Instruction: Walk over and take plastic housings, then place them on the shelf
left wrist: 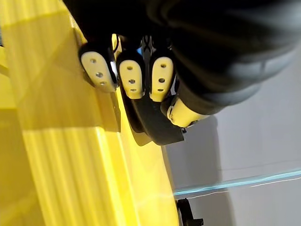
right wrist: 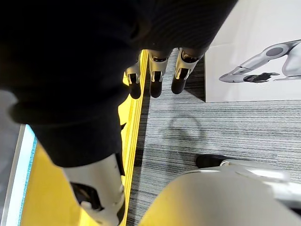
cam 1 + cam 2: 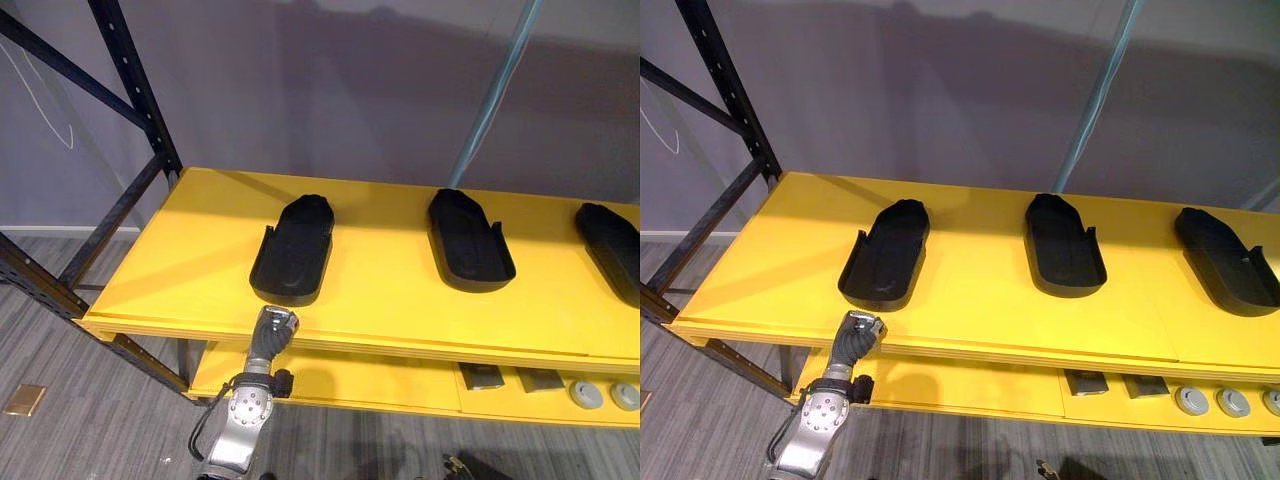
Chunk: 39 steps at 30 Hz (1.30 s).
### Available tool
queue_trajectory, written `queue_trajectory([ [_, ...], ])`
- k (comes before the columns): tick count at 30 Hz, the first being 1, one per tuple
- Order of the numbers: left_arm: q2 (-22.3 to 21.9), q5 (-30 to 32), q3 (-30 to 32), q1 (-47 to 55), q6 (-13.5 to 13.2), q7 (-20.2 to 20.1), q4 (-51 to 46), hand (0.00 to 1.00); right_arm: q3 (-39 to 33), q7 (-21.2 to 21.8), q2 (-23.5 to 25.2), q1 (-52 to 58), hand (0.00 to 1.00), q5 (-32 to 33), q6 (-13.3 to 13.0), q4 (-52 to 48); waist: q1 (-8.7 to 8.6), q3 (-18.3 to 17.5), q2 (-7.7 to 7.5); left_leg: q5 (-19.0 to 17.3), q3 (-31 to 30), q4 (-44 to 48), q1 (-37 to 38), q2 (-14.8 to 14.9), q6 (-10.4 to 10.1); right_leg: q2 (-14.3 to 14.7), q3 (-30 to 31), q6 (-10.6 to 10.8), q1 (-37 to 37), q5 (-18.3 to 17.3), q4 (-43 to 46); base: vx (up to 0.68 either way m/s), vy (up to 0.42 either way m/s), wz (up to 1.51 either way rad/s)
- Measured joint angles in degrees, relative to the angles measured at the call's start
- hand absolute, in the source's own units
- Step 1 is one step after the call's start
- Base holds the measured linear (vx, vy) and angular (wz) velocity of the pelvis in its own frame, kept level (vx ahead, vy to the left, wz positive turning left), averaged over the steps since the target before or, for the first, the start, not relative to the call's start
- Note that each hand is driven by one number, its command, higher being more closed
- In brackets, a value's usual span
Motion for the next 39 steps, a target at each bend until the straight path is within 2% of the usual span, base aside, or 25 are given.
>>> queue_trajectory([
  [11,0.04,0.44,0.02,-2.03,0.02,1.10,0.00,1.00,-0.02,0.00,0.00,-0.24,0.00,-0.03,0.01,0.33,-0.11,-0.03,-0.04,-0.56,0.61,0.00,-0.15,-0.13,0.20,-0.08,0.28,0.02,-0.18,0.29,-0.79,-0.01,0.016,-0.02],
  [22,1.22,1.27,0.05,-6.41,1.10,1.41,3.60,1.00,-0.05,0.02,0.17,-0.67,0.00,-0.14,0.06,0.41,-1.79,0.01,-0.15,-0.57,0.79,-0.01,0.03,-0.13,0.22,-0.08,0.51,0.03,-0.03,0.32,-0.75,-0.01,0.005,0.00],
  [26,1.28,2.09,0.35,-7.29,2.03,1.60,5.35,1.00,-0.33,0.03,0.28,-0.69,0.00,-0.55,0.07,0.41,-2.06,0.01,-0.20,-0.73,1.54,-0.01,-0.03,-0.12,0.20,-0.08,1.35,0.05,-0.79,0.35,-0.72,-0.02,0.009,-0.10],
  [39,1.53,2.41,2.48,-10.84,2.67,2.49,9.24,1.00,-1.29,0.04,0.75,-0.68,0.00,-1.00,0.18,0.80,-2.85,0.03,-0.47,-0.89,2.78,-0.02,0.68,-0.04,0.18,-0.01,2.56,-0.04,-0.62,0.59,-0.74,-0.01,0.007,-0.04],
])
